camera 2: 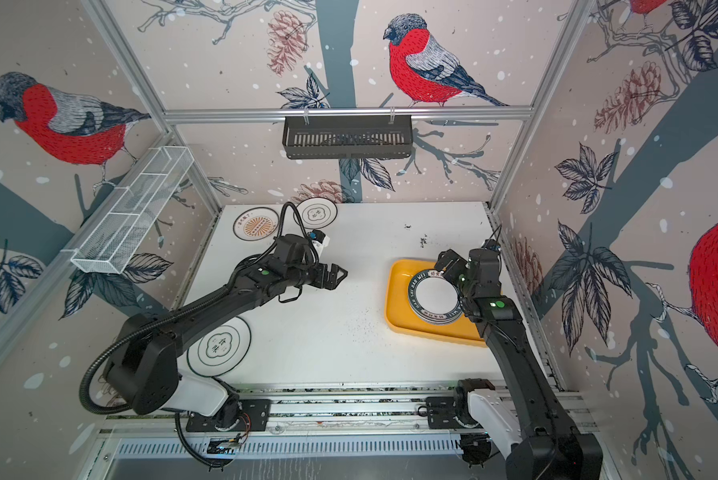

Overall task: Place the plates into the plastic bin on the countertop
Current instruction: 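Raise the right gripper from the bin and swing it toward the left gripper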

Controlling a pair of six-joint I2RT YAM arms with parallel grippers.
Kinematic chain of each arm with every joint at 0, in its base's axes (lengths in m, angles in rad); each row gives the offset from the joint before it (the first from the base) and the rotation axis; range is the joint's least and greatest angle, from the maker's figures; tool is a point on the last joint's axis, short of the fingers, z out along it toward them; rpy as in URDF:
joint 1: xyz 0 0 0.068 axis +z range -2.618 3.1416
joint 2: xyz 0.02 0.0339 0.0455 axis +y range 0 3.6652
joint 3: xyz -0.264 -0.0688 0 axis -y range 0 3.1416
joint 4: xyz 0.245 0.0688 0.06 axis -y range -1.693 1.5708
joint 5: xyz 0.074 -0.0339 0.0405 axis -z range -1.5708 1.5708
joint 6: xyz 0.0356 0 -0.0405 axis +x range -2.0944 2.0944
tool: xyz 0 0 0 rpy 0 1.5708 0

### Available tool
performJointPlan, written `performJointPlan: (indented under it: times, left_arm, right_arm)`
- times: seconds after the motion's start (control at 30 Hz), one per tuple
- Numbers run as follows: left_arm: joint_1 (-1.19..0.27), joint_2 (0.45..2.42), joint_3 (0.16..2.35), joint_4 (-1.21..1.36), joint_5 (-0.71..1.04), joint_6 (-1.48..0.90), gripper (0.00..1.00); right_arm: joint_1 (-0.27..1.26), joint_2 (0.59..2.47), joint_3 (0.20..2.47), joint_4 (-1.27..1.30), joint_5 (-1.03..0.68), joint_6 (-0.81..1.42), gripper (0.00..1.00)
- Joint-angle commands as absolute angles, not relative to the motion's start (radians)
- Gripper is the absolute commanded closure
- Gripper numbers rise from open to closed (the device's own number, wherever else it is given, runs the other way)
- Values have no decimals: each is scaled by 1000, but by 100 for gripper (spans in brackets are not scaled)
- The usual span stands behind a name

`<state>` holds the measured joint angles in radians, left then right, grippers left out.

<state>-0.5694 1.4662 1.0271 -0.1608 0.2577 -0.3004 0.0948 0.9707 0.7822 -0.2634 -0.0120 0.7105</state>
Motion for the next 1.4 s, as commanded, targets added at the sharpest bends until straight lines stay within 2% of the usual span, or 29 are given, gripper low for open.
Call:
performJointPlan:
  times: [0.0,0.4,1.0,1.2,1.37]
  left_arm:
    - [-563,1446,1022,-133,217,-309,4]
    - [-479,1404,1003,-104,233,-367,4]
    - [-388,1332,1003,-114,139,-383,4]
    - [-299,1317,976,-108,133,-400,4]
    - [-186,1331,964,-78,202,-436,4]
  right_arm:
    - [158,1027,842,-201,83,686,1]
    - [350,1328,1015,3,178,643,1]
    - [444,1801,1427,35,13,619,1]
    - [459,1894,1522,28,-7,634,1]
    - [461,1989,1614,19,-45,644,0]
